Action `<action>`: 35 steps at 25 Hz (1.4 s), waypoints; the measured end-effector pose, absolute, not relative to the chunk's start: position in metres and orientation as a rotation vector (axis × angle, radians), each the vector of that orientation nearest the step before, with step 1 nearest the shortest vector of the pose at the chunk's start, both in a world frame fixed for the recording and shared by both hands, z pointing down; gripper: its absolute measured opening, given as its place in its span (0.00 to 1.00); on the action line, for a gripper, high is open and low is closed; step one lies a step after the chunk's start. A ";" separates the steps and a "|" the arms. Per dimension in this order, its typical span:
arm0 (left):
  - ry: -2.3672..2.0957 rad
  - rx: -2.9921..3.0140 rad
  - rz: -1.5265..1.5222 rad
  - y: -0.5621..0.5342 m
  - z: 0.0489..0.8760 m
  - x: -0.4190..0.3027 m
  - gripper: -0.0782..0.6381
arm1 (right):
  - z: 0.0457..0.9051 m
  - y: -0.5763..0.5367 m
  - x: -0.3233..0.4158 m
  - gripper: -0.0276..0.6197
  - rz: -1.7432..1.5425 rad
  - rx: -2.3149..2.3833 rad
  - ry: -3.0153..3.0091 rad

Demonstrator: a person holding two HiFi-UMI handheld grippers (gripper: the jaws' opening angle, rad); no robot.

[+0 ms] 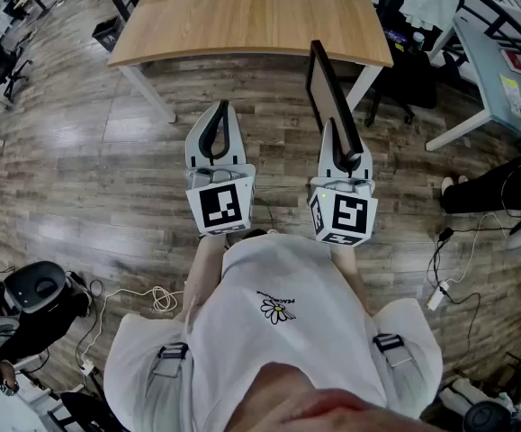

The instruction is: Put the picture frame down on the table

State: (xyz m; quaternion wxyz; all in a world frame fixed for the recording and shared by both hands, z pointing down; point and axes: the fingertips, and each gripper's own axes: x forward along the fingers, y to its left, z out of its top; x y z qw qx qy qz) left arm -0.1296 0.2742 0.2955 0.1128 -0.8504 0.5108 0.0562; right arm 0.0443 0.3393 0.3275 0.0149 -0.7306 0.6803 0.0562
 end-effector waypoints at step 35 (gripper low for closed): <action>1.521 -2.574 0.167 0.104 0.327 -0.129 0.13 | 0.346 0.196 0.050 0.07 0.222 -2.206 2.202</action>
